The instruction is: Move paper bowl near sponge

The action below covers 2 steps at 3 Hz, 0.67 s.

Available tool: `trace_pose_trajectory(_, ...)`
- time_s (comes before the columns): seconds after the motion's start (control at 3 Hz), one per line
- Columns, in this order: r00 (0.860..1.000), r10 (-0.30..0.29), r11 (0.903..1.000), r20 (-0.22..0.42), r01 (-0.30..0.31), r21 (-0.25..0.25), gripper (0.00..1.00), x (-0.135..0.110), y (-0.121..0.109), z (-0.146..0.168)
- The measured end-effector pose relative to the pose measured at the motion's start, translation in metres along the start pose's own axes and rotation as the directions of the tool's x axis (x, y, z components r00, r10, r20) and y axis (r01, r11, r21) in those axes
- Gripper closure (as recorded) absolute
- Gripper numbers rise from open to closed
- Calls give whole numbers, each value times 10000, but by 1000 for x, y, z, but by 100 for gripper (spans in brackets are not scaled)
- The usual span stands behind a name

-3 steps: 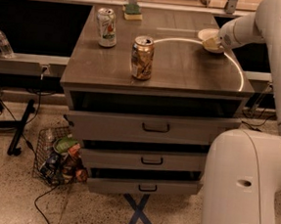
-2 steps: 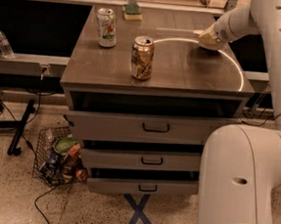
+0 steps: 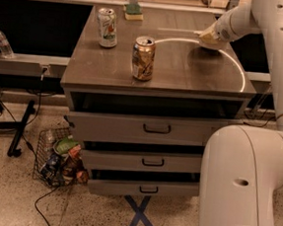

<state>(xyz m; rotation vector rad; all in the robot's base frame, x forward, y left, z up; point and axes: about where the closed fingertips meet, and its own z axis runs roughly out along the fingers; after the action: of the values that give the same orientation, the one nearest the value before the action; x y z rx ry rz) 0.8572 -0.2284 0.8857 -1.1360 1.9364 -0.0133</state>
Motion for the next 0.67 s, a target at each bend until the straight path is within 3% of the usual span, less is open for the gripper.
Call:
trace_pose_trajectory(0.33,9987,-252,9994,446,242,228,100,-16,-5,1)
trace_pose_trajectory(0.67,9591,-1722,9795,2245,1427,1420,100,-91,-22,-2)
